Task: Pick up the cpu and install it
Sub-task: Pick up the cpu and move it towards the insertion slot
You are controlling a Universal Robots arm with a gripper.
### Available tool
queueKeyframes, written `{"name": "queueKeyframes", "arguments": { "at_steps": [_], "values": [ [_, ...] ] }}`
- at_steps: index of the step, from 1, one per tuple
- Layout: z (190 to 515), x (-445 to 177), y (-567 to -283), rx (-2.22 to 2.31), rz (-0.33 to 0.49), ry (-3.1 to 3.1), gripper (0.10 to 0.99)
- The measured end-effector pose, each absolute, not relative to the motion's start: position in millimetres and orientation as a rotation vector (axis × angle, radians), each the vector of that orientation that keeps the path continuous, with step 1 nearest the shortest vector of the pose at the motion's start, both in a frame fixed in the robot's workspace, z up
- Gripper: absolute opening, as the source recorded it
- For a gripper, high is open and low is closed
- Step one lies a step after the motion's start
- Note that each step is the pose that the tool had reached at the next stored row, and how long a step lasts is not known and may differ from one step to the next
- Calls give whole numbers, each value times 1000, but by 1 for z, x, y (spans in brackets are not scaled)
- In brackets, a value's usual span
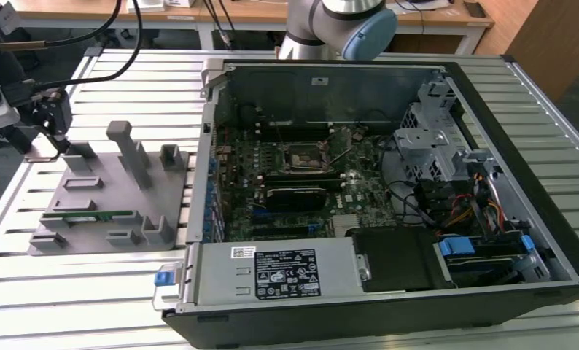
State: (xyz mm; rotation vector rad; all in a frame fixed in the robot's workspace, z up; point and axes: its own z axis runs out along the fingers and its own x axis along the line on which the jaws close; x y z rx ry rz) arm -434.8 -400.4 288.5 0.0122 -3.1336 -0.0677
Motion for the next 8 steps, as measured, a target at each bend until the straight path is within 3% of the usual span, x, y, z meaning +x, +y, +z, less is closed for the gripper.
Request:
{"name": "queueKeyframes", "arguments": {
  "at_steps": [8],
  "values": [
    [292, -435, -400, 12, -68, -3133, 541]
  ]
}}
